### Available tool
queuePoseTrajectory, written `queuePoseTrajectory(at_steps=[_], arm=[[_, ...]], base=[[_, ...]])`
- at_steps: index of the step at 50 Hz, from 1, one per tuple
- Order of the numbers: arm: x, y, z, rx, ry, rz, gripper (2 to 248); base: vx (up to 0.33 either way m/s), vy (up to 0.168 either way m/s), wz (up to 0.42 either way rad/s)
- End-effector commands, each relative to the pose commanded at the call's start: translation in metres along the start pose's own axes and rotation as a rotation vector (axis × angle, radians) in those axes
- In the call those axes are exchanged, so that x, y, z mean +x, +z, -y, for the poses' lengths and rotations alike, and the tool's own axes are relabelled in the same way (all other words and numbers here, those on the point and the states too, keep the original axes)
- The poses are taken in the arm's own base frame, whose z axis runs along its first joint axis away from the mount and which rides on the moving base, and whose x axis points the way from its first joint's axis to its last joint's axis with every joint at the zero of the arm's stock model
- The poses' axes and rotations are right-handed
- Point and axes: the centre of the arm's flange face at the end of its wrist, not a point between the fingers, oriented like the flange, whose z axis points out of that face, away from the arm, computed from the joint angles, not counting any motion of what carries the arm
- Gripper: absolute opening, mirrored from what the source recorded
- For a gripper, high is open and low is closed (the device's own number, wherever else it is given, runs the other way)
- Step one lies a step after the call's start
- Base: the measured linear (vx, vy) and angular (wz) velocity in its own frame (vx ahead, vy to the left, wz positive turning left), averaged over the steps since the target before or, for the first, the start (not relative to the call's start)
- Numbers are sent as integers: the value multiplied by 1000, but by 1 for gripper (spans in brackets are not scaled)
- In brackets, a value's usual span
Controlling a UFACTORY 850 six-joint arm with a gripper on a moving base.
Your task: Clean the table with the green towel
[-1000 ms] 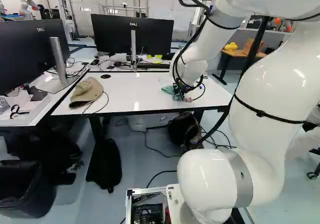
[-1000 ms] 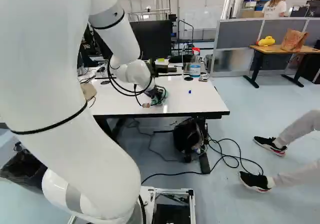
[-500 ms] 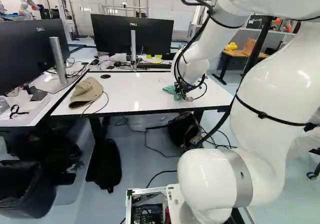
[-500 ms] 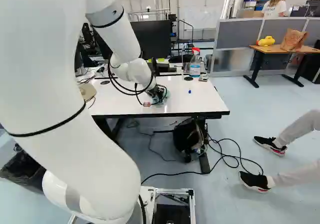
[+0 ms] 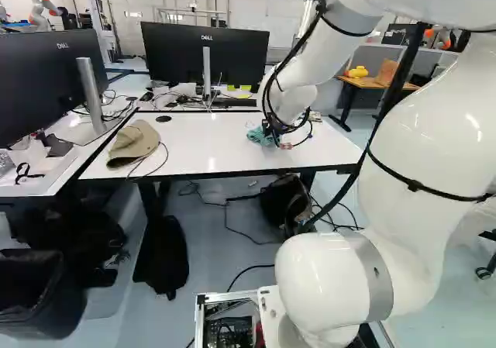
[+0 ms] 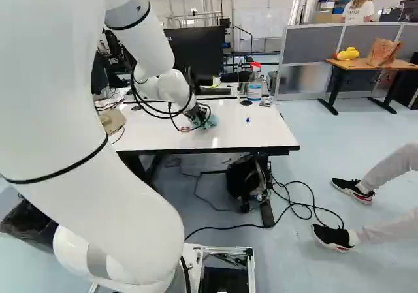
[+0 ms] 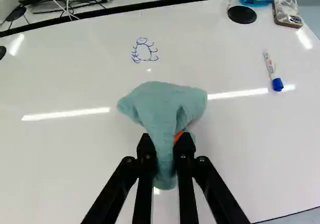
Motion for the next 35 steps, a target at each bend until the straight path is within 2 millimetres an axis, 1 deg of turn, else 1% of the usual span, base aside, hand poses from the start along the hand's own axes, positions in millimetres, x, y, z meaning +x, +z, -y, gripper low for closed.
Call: queuePoseTrajectory(at_steps=[17,35], arm=[[-4,-2,27,40,-45,3,50],[-22,-16,50,80,-89,6,50]], base=[[0,0,0],[0,0,0]])
